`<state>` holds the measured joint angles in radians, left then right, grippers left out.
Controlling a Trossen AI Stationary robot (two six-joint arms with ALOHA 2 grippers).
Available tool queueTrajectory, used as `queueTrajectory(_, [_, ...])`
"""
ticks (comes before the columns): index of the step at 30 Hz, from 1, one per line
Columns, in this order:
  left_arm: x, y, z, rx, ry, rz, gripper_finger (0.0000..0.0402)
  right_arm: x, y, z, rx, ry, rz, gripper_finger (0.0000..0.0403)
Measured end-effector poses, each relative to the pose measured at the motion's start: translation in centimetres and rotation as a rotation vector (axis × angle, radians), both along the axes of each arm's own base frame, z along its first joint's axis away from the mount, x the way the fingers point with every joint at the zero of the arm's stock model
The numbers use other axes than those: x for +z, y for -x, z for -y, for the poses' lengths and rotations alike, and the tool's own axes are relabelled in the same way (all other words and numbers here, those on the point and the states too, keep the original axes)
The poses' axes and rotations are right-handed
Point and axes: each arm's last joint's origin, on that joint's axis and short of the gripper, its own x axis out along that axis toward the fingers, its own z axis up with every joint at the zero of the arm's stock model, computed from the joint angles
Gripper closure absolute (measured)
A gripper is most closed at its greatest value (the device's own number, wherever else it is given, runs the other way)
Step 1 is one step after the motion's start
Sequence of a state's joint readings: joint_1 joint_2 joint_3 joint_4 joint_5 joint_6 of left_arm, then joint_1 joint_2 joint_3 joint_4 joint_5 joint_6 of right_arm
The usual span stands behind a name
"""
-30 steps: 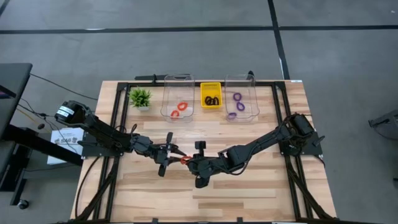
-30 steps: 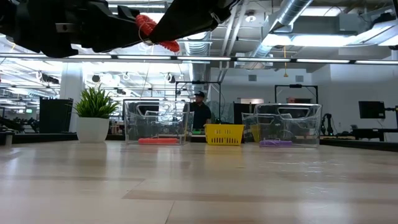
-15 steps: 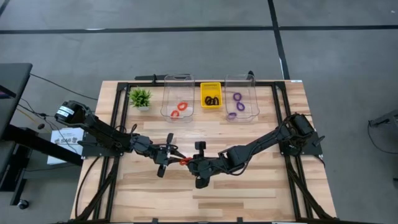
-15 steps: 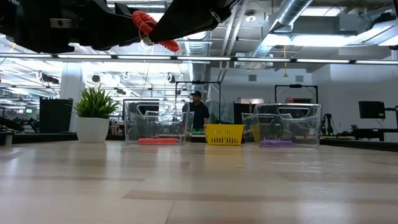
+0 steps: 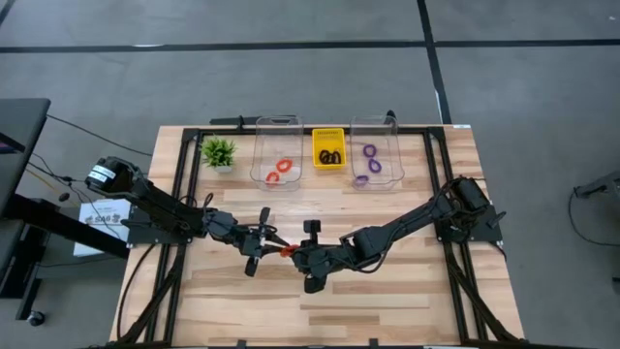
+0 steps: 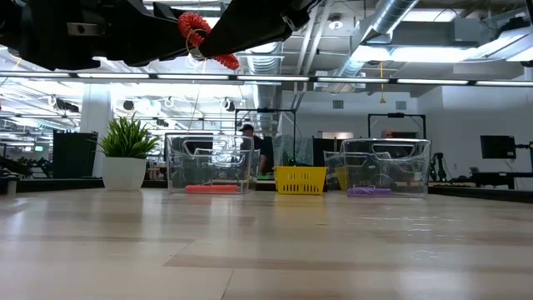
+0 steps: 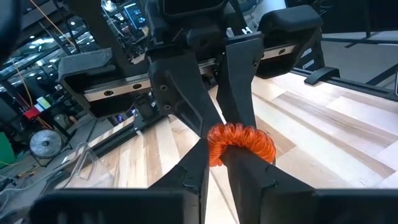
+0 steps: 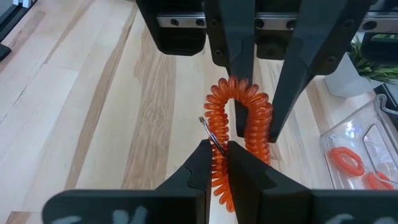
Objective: Sort spring keychains
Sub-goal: Put the orange spring keychain into the left transparent bin
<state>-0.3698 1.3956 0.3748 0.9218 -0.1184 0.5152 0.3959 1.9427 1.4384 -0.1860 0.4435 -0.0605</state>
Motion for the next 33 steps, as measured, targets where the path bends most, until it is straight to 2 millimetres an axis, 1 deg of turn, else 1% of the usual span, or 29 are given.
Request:
queueTrajectory(5, [0.00,0.00,0.00,0.000,0.000,0.000,0.0367,0.00,0.00,-0.02,0.002,-0.002,0.000,0.0372])
queueTrajectory(9, [0.00,0.00,0.00,0.000,0.001,0.000,0.0365,0.00,0.00,0.00,-0.002,-0.007,0.000,0.0371])
queueTrajectory(25, [0.12,-0.01,0.01,-0.002,0.012,0.011,0.0275,-0.24,-0.34,0.38,0.026,-0.041,-0.011,0.0375])
queueTrajectory(33, [0.17,-0.01,0.00,0.001,0.014,0.016,0.0251,-0.19,-0.60,0.73,0.052,-0.076,-0.010,0.0372])
